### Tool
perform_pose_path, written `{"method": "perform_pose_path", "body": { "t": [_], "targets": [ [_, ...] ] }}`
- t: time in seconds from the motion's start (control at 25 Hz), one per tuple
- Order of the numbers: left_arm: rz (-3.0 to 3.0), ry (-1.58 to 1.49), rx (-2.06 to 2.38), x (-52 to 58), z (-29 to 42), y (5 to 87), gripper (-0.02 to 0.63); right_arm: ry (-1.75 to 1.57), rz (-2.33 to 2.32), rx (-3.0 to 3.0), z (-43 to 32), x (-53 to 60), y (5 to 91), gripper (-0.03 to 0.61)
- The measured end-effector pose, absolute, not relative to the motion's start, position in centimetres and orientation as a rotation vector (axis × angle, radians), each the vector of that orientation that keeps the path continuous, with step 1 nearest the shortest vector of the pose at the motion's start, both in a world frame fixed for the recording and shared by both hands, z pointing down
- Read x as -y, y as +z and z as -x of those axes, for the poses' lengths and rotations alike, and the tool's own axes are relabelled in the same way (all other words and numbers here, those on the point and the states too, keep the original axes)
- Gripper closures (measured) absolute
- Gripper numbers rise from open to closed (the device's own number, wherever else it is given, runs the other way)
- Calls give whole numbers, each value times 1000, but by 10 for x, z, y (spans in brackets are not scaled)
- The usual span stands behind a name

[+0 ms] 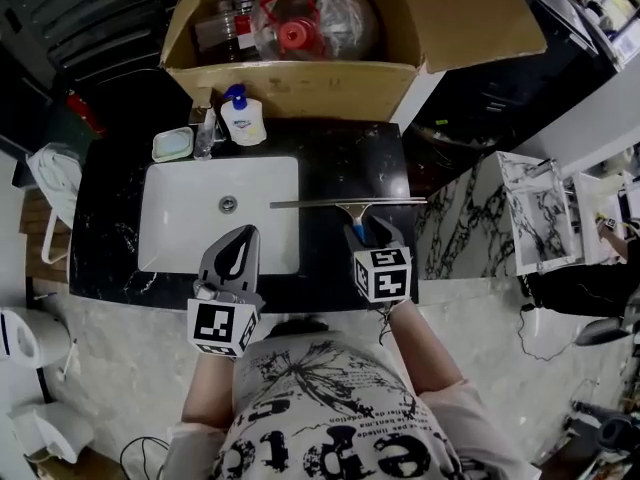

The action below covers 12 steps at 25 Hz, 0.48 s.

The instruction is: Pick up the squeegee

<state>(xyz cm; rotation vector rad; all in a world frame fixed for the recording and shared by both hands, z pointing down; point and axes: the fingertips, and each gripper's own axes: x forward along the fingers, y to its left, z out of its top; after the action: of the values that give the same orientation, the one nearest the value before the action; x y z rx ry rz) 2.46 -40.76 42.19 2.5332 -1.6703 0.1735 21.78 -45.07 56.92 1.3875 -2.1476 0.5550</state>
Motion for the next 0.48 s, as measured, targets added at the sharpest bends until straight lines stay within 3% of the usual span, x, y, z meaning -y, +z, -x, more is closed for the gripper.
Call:
{"method": "perform_pose_path", "body": {
  "t": [0.48],
  "targets": [
    [-2481,242,1683,417,-27,460,601,710,-1370,1995,-228,474,631,380]
  ]
}}
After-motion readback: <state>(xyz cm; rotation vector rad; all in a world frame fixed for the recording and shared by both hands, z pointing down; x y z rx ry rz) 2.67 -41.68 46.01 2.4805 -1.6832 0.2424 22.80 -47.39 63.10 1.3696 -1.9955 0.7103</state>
